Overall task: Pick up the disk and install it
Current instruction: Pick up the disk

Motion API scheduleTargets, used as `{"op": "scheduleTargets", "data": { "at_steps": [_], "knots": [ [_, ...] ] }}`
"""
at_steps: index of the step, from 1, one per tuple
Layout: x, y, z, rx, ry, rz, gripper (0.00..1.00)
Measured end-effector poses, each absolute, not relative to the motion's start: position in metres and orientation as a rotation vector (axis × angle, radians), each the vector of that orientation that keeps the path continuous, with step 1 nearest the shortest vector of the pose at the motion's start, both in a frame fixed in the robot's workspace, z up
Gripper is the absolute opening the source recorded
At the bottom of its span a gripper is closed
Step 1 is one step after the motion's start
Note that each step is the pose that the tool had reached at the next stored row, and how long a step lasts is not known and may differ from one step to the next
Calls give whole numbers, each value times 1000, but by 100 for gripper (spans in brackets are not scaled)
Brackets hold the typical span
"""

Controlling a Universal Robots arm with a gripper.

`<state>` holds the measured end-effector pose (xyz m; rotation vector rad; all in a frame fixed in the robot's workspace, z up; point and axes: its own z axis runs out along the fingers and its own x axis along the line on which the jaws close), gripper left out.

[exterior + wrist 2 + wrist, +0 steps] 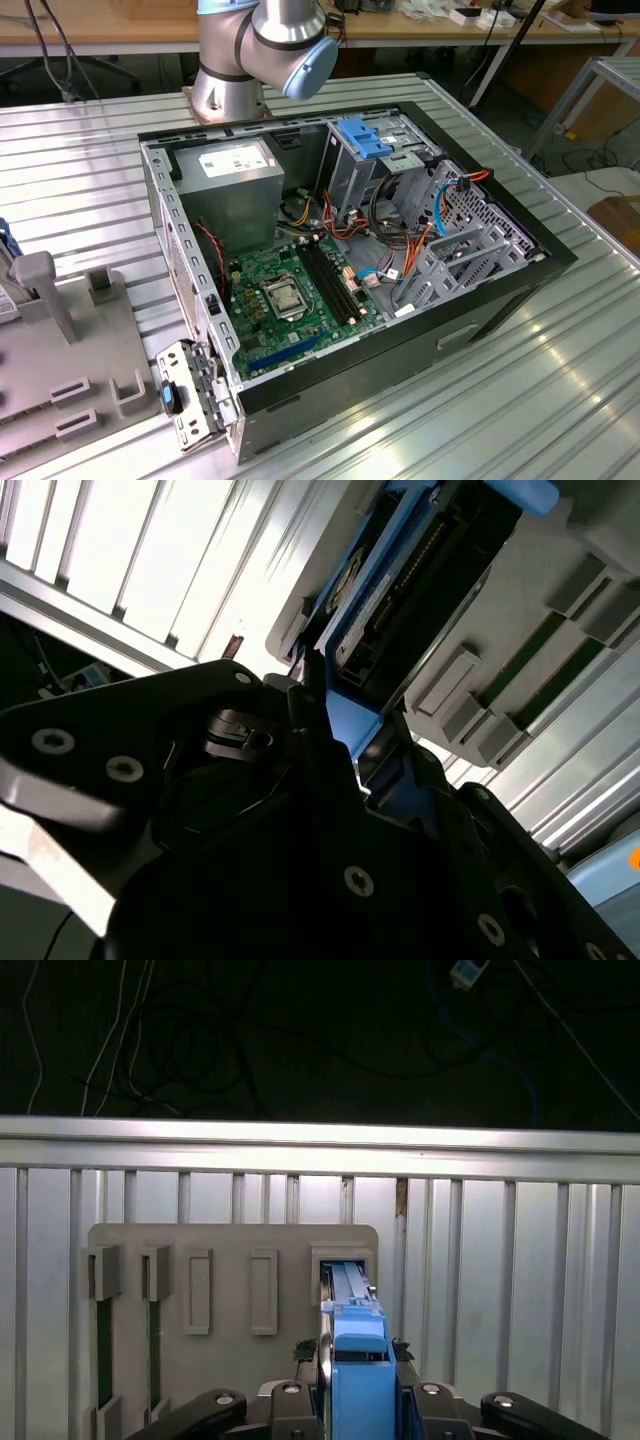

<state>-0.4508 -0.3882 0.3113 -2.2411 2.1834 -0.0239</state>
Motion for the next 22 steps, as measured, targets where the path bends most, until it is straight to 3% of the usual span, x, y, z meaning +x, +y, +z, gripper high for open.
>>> {"op": "scheduleTargets", "data": {
  "at_steps": [3, 22],
  "knots": [
    [-451, -388, 336, -2241, 2183, -24, 37],
    [-451, -388, 397, -2240, 2183, -25, 37]
  ]
}}
